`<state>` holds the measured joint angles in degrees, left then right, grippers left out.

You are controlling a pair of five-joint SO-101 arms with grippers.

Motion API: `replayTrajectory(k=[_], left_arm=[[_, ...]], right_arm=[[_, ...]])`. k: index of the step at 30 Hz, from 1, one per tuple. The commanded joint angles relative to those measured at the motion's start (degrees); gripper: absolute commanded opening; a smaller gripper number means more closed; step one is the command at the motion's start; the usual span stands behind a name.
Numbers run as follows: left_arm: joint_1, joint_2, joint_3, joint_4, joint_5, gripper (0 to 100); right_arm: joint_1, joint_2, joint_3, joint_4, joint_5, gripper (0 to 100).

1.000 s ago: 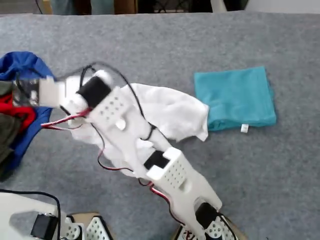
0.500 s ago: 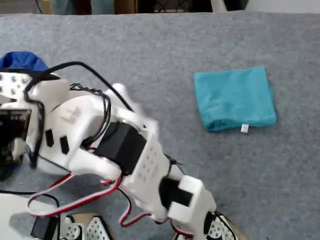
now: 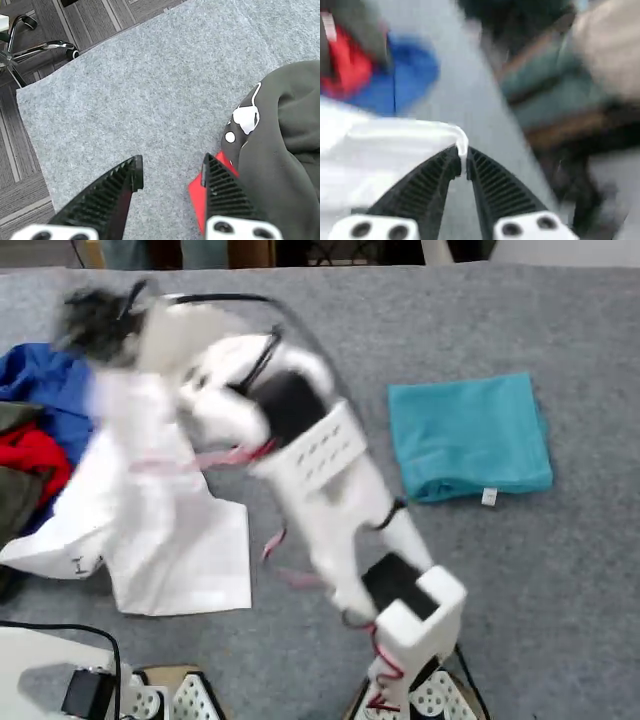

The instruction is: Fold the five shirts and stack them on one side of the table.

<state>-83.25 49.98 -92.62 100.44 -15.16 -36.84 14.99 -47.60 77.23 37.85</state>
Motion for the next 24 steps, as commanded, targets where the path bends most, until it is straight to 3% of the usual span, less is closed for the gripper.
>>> replayTrajectory(k=[1, 9, 15, 20, 24], left_arm=[[1.71, -1.32, -2.15, 0.53, -0.62, 21], [9.19, -5.8, -0.22, 0.62, -0.35, 21], [18.33, -15.56, 13.76, 0.62, -0.18, 21], [28.53, -28.57, 35.12, 0.62, 1.58, 21], [41.01, -42.11, 56.04, 0.53, 1.41, 21]], right_arm=[[11.6, -2.51, 7.52, 6.51, 2.02, 1.3], [31.03, -2.95, 27.38, 7.12, 14.42, 1.3], [41.32, -2.59, 40.13, 5.36, 24.26, 1.3], [41.93, -2.95, 54.99, -11.16, 20.13, 1.3], [41.85, -2.51, 64.57, -32.62, 3.87, 1.3]])
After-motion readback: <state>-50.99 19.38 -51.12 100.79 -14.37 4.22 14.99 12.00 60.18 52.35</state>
